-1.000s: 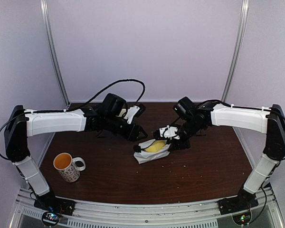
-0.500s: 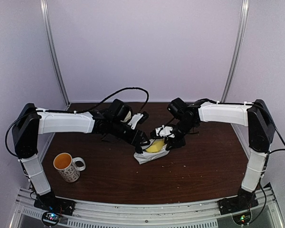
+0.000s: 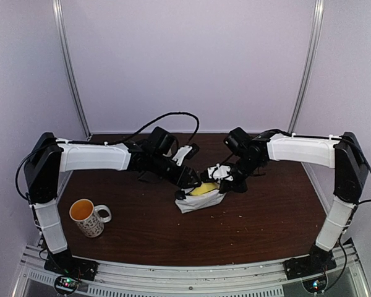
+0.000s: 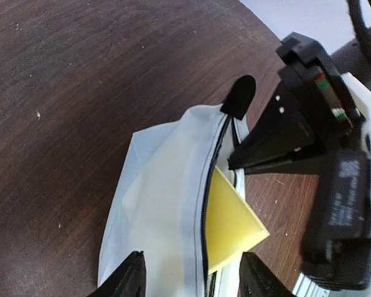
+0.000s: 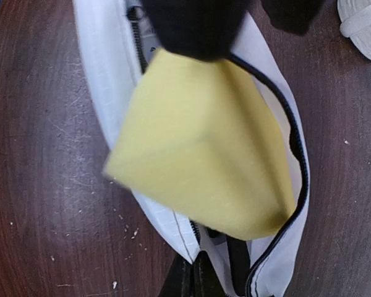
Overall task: Sort the hair-cutting tools
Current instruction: Adjust the sponge in the kit bag.
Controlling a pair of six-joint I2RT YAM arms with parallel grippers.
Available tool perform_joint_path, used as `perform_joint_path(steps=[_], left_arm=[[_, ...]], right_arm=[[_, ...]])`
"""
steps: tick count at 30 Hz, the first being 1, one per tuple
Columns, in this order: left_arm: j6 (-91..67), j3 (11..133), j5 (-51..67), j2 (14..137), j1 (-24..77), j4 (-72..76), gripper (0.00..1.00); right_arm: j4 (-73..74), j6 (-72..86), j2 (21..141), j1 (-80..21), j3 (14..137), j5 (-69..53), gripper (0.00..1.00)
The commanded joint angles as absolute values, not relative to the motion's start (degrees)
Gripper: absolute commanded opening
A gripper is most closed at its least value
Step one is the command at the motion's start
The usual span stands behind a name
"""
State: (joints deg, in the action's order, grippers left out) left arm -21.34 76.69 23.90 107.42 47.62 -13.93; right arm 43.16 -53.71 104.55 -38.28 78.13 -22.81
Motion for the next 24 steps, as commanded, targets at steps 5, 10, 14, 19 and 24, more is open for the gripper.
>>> perform_joint_path(steps=[5, 10, 14, 19, 24], left_arm=[[-20.2, 83.1, 28.7, 111.3, 47.5, -13.8, 0.98], [-20.8, 83.6, 28.4, 111.6, 47.8, -13.9, 0.98], [-24.2, 84.1, 25.0, 113.0, 46.7, -14.2, 0.98], [-24.2, 87.2, 27.8, 116.6, 46.7, -15.0, 0.98], [-22.6, 87.5, 27.8, 119.0, 47.2, -16.2, 0.98]], right_arm=[[34.2, -54.3, 90.4, -40.5, 66.4, -21.7, 0.00], [33.5, -53.3, 90.4, -41.0, 66.1, -20.8, 0.00], [31.9, -53.7, 88.6, -41.6, 63.9, -20.3, 0.00], [31.7, -53.6, 87.9, -42.1, 62.9, -19.4, 0.00], [30.7, -53.2, 87.3, -42.4, 62.4, -18.9, 0.00]])
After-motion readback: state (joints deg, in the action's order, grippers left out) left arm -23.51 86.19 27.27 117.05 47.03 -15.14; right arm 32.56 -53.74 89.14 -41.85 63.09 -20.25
